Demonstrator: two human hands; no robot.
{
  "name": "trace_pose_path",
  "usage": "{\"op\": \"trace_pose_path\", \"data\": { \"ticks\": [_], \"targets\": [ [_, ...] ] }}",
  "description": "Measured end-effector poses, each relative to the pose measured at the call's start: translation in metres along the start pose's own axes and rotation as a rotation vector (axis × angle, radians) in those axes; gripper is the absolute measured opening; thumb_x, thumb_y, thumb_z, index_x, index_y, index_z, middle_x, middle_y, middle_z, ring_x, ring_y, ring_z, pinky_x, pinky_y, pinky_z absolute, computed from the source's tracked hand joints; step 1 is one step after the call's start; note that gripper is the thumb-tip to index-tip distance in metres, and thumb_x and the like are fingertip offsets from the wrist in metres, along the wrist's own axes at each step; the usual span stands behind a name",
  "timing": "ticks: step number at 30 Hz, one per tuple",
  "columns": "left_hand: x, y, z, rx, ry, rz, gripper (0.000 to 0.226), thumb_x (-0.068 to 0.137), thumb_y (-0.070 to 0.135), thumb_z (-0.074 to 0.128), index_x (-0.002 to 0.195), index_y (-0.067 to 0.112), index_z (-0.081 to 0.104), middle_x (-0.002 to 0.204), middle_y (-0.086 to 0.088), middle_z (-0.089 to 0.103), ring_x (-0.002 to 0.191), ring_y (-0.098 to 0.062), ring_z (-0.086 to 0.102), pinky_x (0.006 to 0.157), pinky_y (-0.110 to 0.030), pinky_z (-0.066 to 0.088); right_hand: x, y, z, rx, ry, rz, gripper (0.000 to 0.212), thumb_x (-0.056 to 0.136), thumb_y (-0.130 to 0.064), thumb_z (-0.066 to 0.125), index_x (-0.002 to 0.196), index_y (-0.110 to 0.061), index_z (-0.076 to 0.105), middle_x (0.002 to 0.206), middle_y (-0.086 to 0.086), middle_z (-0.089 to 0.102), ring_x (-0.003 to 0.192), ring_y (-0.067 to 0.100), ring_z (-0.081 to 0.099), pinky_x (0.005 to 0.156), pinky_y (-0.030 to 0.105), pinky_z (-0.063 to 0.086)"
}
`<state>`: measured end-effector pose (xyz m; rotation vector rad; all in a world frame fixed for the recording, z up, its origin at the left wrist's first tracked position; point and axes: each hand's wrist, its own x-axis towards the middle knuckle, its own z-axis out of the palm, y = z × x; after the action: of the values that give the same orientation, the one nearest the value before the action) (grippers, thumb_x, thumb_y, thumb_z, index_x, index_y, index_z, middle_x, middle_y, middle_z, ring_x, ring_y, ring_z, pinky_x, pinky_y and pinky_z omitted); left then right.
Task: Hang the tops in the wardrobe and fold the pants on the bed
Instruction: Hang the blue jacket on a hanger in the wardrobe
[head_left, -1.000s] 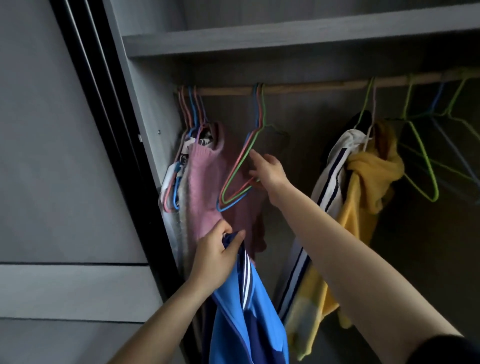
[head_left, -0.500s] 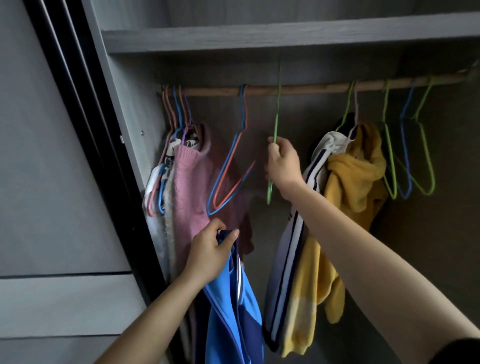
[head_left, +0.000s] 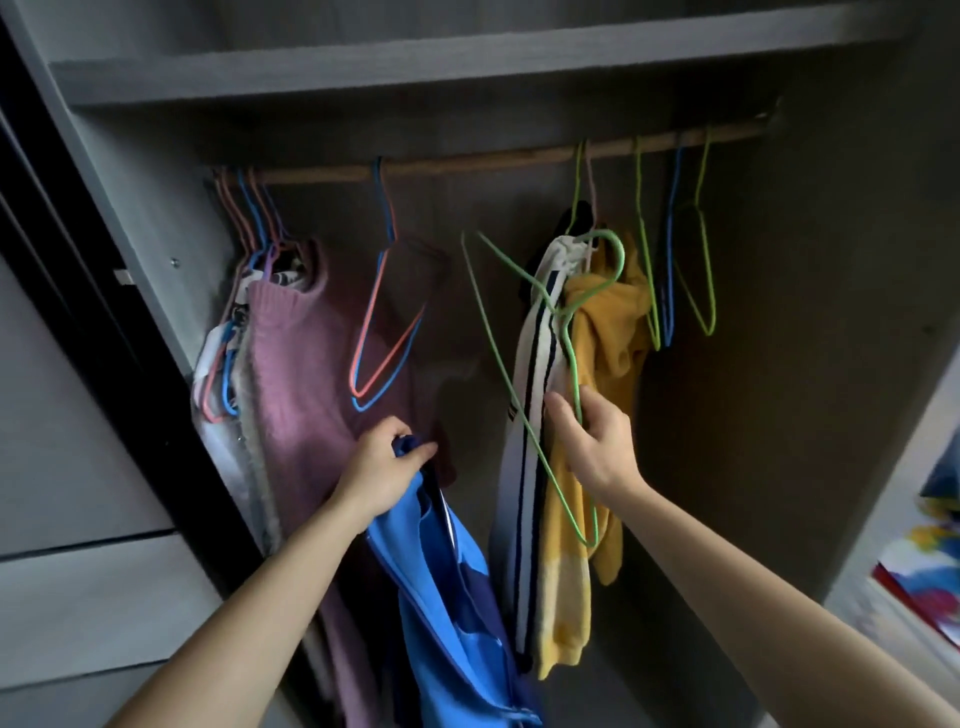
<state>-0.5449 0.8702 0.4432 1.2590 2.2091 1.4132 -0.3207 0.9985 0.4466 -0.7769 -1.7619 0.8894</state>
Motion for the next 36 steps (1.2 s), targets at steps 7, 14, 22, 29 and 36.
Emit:
{"op": "trace_pose_path", "data": {
  "ticks": [7,14,22,29,36],
  "targets": [
    [-0.008,0.019,0.008,0.065,-0.186,-0.033,0.039,0.069,0.002,0.076,0.078,0.022,0.043,0.073,0.003,0.047,0.067,-0.012,0.042,0.062,-0.029,0.036,-0.027,-0.001,-0.027,0.159,-0.202,0.075,0.011,0.101,-0.034,0.056,0.109,-0.028,0.060,0.062,-0.006,0.053,0.050,0.009,0.047,0.047,0.026,0.039],
    [-0.005,0.014,0.019,0.303,-0.081,0.057,0.026,0.074,0.006,0.069,0.072,0.024,0.050,0.066,0.008,0.055,0.063,-0.015,0.049,0.059,-0.029,0.039,-0.040,0.003,-0.061,0.019,-0.440,0.256,0.021,0.100,-0.037,0.056,0.102,-0.025,0.073,0.059,-0.009,0.054,0.047,-0.001,0.047,0.049,0.017,0.041],
    [0.000,-0.002,0.040,0.206,0.155,-0.182,0.029,0.079,0.027,0.072,0.104,0.021,0.059,0.092,0.008,0.061,0.094,-0.022,0.062,0.079,-0.031,0.048,-0.052,0.013,-0.092,0.008,-0.649,0.488,0.031,0.101,-0.036,0.057,0.088,-0.017,0.078,0.050,-0.010,0.046,0.040,0.005,0.038,0.042,0.017,0.033],
    [-0.009,0.003,0.050,0.168,0.109,-0.221,0.064,0.087,0.032,0.069,0.141,0.005,0.049,0.140,-0.012,0.055,0.130,-0.028,0.051,0.108,-0.037,0.041,-0.061,0.010,-0.071,0.164,-0.656,0.402,0.034,0.102,-0.039,0.052,0.091,-0.019,0.076,0.055,-0.002,0.041,0.044,0.010,0.033,0.040,0.019,0.028],
    [-0.038,0.046,0.040,0.141,-0.019,0.005,0.064,0.079,0.012,0.067,0.140,0.023,0.050,0.115,-0.001,0.063,0.113,-0.016,0.055,0.091,-0.025,0.041,-0.078,0.018,0.000,-0.252,-0.763,0.303,0.039,0.107,-0.032,0.041,0.104,-0.010,0.074,0.077,0.009,0.066,0.068,0.026,0.060,0.068,0.036,0.051]
  ]
}}
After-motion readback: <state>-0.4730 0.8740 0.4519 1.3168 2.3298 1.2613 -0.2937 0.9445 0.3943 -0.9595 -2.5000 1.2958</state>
